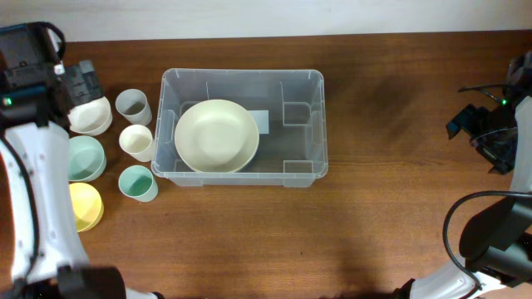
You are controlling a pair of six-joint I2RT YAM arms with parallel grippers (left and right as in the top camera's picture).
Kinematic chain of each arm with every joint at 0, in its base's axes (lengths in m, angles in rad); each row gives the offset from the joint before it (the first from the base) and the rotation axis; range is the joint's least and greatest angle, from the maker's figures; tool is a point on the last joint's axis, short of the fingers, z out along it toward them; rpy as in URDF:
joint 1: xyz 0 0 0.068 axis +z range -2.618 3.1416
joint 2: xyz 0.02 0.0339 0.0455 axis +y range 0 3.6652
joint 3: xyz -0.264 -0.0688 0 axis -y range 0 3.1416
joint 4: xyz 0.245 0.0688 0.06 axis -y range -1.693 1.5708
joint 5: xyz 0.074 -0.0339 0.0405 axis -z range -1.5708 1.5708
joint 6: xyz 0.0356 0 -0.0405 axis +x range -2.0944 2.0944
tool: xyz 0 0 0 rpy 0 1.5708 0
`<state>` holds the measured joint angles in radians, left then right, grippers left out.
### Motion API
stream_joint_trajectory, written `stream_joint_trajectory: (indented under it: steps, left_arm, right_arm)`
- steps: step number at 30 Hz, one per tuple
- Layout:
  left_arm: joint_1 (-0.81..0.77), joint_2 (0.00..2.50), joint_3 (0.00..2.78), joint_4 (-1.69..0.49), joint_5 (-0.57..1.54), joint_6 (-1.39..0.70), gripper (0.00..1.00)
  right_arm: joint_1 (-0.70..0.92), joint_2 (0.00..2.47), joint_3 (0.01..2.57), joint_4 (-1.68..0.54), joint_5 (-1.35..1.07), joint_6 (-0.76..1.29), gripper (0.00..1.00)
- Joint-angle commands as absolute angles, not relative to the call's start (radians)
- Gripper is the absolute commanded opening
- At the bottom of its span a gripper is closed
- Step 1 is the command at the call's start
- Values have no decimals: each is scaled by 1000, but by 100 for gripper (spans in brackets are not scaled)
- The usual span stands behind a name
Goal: Pack container
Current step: 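Move the left gripper over the mint green bowl at left, then lower the left gripper and close it on the mint bowl's rim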
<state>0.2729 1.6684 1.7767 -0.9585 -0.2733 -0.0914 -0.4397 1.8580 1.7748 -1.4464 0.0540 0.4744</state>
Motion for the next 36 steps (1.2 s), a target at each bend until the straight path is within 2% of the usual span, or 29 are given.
stream_joint_trajectory:
  steps: [1, 3, 7, 25, 36]
  left_arm:
    - [400, 1747, 1785, -972, -149, -247, 100]
    - [467, 1798, 1785, -975, -48, -247, 100]
    - [531, 1863, 1785, -1008, 20, -247, 100]
    - [580, 2162, 1785, -1090, 23, -246, 100]
    - [614, 2202, 1782, -1090, 16, -247, 100]
  right_arm:
    - [-439, 1861, 1769, -1446, 56, 479, 99]
    - [-439, 1861, 1769, -1446, 56, 479, 99]
    - [-439, 1861, 1769, -1446, 56, 479, 99]
    - [-439, 1861, 1769, -1446, 56, 479, 99]
    - [-439, 1861, 1769, -1446, 56, 479, 99]
